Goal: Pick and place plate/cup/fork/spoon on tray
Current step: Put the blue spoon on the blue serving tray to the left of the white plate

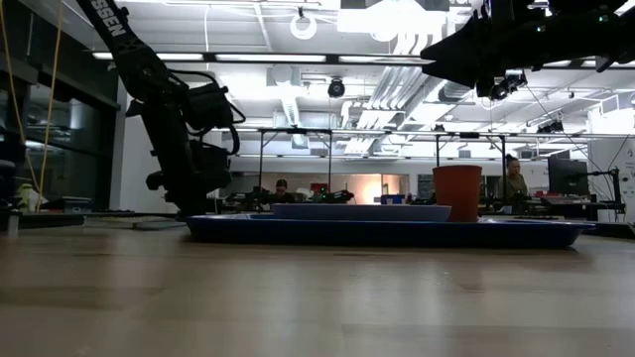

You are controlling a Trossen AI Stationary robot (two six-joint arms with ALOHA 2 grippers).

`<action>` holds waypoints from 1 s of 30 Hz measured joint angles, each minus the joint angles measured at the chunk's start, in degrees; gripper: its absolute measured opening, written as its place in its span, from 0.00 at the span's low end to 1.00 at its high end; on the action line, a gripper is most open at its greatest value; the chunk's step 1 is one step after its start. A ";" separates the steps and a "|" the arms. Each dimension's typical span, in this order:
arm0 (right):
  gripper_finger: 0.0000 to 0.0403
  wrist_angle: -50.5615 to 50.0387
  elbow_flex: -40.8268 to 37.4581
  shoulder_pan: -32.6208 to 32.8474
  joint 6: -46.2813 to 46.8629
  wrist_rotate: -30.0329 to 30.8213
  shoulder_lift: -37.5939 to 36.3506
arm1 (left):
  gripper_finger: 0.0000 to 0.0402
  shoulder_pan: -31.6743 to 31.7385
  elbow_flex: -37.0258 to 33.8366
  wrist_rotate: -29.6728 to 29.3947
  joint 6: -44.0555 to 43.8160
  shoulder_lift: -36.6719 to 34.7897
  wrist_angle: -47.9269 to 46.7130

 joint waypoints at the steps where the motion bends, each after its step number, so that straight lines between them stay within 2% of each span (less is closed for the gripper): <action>1: 0.45 0.00 0.00 0.02 0.00 0.00 0.00 | 0.01 0.01 0.00 0.12 0.26 -0.32 0.74; 10: 0.45 0.00 0.00 0.00 0.00 0.09 0.00 | 0.00 -0.01 0.00 0.13 0.38 -9.31 0.99; 15: 0.45 0.00 0.00 0.02 0.02 0.09 0.00 | 0.00 -1.00 0.00 0.69 0.68 -19.46 1.05; 20: 0.45 0.00 0.00 0.01 0.02 0.07 0.00 | 0.00 -6.18 0.00 1.65 1.78 -30.94 2.46; 23: 0.45 0.00 0.00 0.01 0.02 0.04 0.00 | 0.00 -11.00 -1.34 5.36 3.21 -37.09 10.01; 27: 0.45 0.01 0.00 0.01 0.84 -0.11 0.00 | 0.00 -18.51 -6.48 13.18 3.83 -43.04 25.53; 30: 0.45 0.04 0.00 0.02 1.01 -0.18 0.00 | 0.00 -23.89 -10.79 14.88 3.32 -45.39 35.20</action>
